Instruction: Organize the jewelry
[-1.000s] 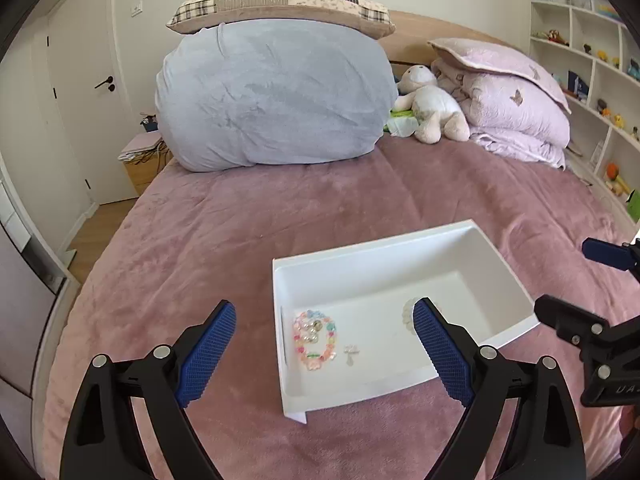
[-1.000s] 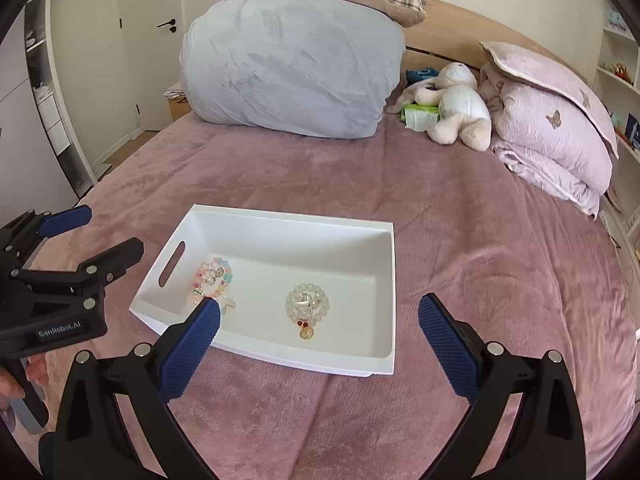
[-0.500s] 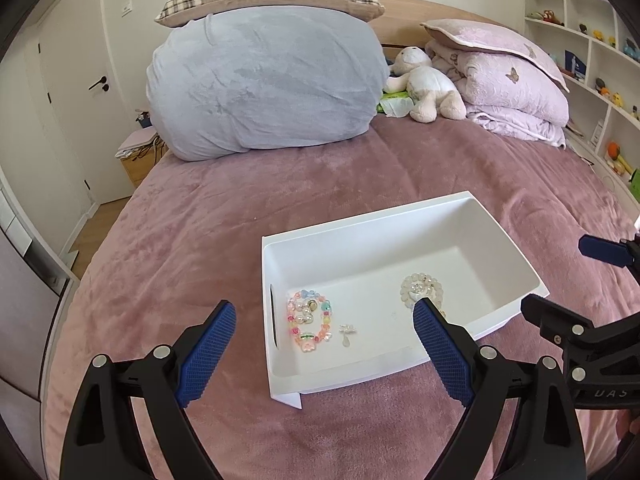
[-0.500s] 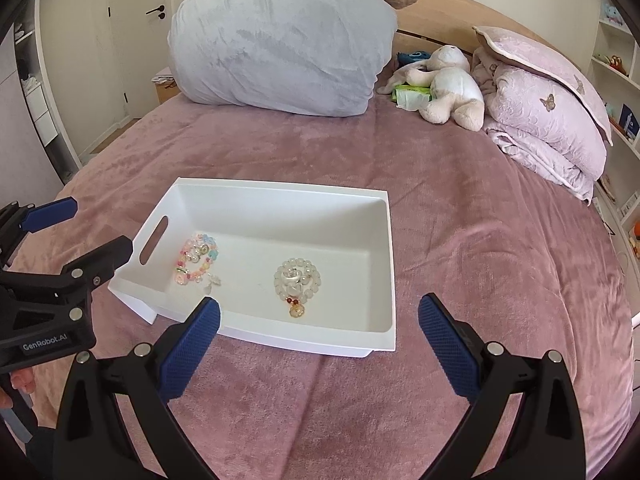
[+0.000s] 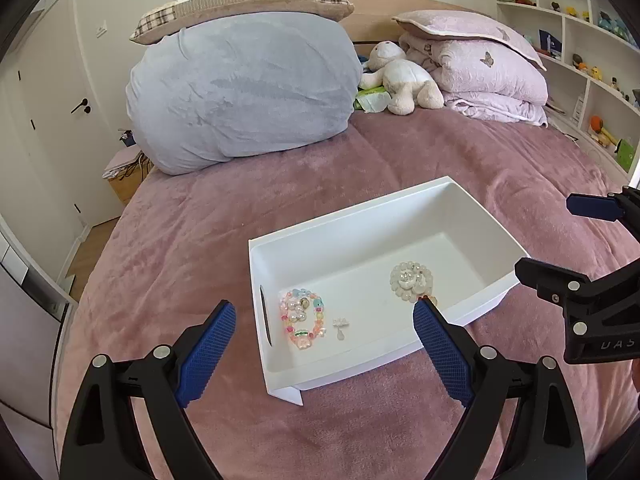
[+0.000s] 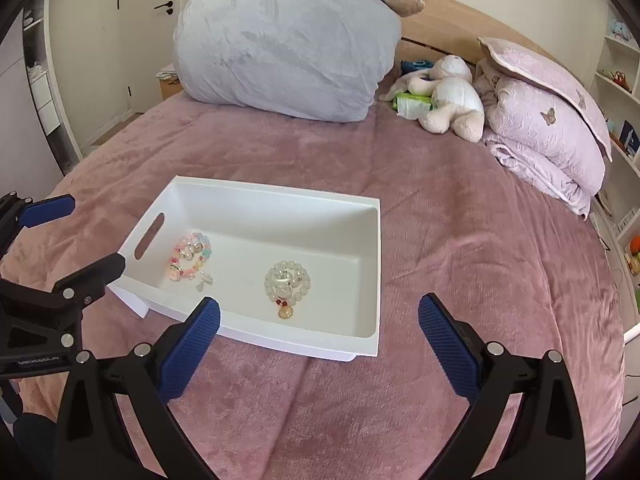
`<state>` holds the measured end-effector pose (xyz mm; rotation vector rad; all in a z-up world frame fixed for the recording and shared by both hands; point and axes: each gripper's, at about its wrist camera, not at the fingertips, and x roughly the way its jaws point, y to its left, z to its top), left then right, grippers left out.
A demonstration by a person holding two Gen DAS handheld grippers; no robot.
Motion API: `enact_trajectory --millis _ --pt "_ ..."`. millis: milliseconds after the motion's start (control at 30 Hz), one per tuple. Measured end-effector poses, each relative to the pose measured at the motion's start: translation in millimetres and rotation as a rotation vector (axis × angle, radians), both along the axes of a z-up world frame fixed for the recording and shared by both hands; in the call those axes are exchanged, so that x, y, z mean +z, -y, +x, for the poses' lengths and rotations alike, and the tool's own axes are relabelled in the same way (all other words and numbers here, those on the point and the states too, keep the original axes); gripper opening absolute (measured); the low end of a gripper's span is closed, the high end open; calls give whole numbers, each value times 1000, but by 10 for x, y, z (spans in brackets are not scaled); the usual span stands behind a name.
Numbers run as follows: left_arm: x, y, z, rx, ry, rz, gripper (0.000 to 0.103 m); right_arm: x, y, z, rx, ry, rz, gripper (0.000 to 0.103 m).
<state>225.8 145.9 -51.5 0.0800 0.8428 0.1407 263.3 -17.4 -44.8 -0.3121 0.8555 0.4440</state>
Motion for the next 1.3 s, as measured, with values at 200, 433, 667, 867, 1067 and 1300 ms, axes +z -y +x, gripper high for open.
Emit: enact_trajectory --millis 200,433,667,867,1067,1300 --pt "102 22 -61 -7 40 -5 92 163 42 -120 17 66 44 98" --pt "259 109 -197 -12 98 3 92 362 139 -283 -3 134 114 98" --pt "404 179 -368 -15 144 20 92 534 226 -481 -12 162 136 98" --pt "521 247 -483 -13 175 34 93 669 237 -652 -2 181 138 98" --pt "598 270 -554 -7 194 41 93 710 236 -719 -1 188 137 98" --pt "613 261 -569 -6 196 37 93 723 214 -717 -6 183 123 98"
